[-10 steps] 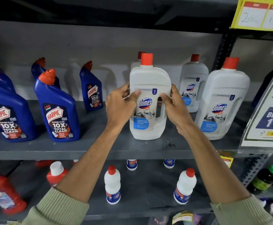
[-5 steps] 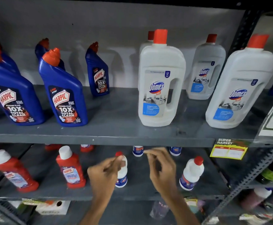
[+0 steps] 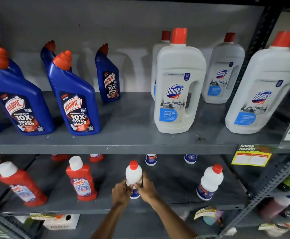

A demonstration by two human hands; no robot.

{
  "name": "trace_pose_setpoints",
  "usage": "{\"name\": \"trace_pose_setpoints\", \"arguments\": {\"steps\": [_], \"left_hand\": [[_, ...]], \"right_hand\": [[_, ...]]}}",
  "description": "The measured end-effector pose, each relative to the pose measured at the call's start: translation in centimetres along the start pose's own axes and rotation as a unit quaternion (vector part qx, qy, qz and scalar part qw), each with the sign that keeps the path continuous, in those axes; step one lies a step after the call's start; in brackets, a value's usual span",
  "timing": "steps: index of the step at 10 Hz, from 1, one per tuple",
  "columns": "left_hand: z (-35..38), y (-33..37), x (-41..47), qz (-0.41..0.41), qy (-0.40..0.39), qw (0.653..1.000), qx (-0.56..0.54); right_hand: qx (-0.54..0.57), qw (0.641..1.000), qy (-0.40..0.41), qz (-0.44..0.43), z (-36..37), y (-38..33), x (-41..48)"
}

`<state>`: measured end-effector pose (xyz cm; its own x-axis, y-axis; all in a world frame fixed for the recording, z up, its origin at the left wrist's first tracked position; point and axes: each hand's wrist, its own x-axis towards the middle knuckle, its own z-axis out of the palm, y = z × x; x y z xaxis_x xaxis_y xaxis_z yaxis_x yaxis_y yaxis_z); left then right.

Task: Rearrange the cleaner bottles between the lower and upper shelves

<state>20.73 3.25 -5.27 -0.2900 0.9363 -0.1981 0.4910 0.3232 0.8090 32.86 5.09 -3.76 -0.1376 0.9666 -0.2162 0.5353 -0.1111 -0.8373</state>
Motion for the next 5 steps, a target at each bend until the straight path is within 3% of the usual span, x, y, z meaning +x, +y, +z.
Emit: {"name": "trace_pose_setpoints", "arguments": {"steps": [4, 5], "left_hand": [[5.3, 4.3, -1.3, 0.066, -0.06, 0.996, 0.031], [5.9, 4.5, -2.0, 0.099, -0.076, 0.99, 0.06]], "right_hand": [[0.032, 0.995, 0.078, 0.051, -5.7, 2.9, -1.3], [0.021, 0.996, 0.079, 0.026, -6.4, 4.3, -1.8]]}}
